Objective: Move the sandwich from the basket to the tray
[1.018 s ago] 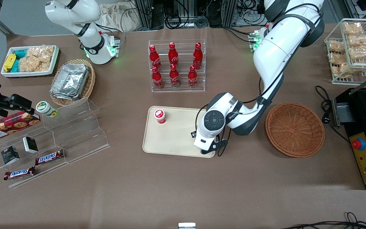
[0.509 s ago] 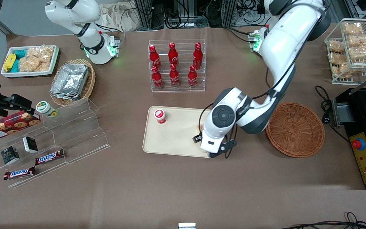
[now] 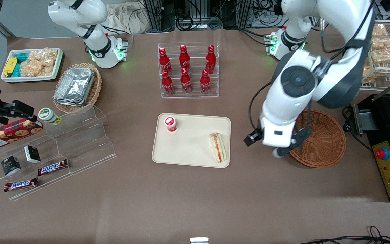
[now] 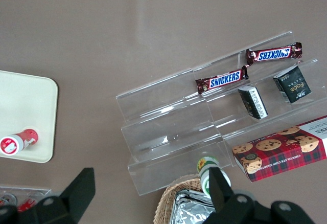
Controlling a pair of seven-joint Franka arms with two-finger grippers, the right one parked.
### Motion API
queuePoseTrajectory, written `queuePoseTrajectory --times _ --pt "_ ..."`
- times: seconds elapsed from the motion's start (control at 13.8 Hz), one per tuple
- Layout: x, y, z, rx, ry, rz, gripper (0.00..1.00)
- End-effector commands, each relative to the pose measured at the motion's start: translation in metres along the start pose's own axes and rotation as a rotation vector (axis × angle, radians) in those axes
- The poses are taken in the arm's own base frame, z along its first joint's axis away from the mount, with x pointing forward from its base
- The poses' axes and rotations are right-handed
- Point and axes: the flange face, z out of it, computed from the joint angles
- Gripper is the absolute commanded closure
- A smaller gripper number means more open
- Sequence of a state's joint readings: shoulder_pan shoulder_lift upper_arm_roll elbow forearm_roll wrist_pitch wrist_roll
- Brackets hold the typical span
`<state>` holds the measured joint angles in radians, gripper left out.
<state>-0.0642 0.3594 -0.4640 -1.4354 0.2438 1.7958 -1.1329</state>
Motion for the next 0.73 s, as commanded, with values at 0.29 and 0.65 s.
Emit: queuePoseTrajectory --times 0.29,0.65 --pt "0.038 -0.129 -0.063 0.015 0.005 0.175 0.00" --pt "0.070 -0.207 -0.094 0.004 -0.052 0.330 0.00"
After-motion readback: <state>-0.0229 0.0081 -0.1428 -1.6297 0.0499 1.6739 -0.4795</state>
